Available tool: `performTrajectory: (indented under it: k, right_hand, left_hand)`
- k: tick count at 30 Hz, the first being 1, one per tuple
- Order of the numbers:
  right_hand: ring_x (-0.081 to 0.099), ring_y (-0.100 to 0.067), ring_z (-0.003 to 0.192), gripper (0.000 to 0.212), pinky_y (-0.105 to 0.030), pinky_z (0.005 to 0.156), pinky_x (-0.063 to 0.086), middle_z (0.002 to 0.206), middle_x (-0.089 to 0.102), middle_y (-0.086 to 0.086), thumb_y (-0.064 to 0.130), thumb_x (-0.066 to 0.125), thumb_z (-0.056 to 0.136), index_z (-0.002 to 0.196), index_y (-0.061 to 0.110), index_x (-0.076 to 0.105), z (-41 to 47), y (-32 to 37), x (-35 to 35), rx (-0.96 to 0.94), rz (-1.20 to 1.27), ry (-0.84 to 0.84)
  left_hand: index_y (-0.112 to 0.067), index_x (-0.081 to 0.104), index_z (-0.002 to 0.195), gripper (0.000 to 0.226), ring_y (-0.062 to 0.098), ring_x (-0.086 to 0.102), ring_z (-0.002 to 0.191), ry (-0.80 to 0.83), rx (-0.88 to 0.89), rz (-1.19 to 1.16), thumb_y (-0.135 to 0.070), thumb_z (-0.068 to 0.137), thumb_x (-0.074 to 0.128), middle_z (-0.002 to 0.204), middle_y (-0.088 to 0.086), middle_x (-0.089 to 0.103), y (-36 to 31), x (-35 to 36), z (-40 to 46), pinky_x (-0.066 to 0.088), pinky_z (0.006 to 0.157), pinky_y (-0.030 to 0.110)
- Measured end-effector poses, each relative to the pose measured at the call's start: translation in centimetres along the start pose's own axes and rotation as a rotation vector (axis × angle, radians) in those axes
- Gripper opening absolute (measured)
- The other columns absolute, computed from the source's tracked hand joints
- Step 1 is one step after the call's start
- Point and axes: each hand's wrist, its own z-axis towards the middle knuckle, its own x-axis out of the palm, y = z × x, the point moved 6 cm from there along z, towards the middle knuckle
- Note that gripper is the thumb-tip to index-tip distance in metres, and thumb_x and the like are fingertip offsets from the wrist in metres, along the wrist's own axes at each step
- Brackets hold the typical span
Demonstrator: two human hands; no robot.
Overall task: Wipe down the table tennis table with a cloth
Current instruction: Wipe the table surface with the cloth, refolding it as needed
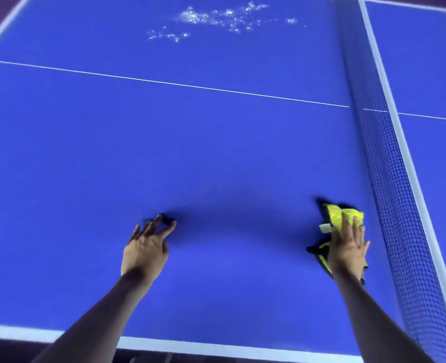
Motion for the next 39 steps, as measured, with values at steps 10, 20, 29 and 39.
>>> performTrajectory:
  k: [10,20,29,39]
  right_hand:
    - [0.031,-0.037,0.154,0.052,-0.055,0.120,0.026,0.163,0.040,-0.014,0.027,0.044,0.101,0.152,0.019,0.052,-7.3,25.6,11.6,-0.199,0.164,-0.086]
    - [0.038,-0.021,0.151,0.060,-0.044,0.121,0.035,0.162,0.043,0.004,0.015,0.064,0.088,0.145,0.032,0.056,-31.0,52.0,24.3,-1.206,0.133,0.288]
    - [0.016,-0.026,0.160,0.051,-0.053,0.129,0.012,0.171,0.026,0.001,0.029,0.050,0.109,0.159,0.030,0.040,-5.5,50.5,21.0,-0.521,0.040,0.147]
    - [0.041,-0.024,0.149,0.067,-0.044,0.124,0.031,0.161,0.046,0.000,0.014,0.074,0.084,0.147,0.028,0.056,-28.6,62.6,27.1,-1.205,0.108,0.264]
  left_hand:
    - [-0.032,0.071,0.108,0.030,0.021,0.063,0.091,-0.130,-0.127,-0.271,-0.013,0.096,0.051,0.101,-0.007,0.068,6.9,-6.5,6.7,0.040,0.067,0.030]
    - [-0.027,0.068,0.100,0.032,0.027,0.057,0.084,-0.335,-0.439,-0.376,-0.007,0.092,0.045,0.104,-0.004,0.065,23.9,-14.8,12.9,0.041,0.069,0.035]
    - [-0.028,0.068,0.100,0.032,0.023,0.058,0.082,-0.238,-0.467,-0.454,-0.008,0.092,0.045,0.105,-0.008,0.063,29.9,-14.3,14.9,0.041,0.067,0.031]
    - [-0.024,0.070,0.099,0.027,0.019,0.062,0.088,-0.311,-0.476,-0.558,-0.010,0.093,0.048,0.106,-0.006,0.069,33.0,-16.7,19.3,0.053,0.072,0.036]
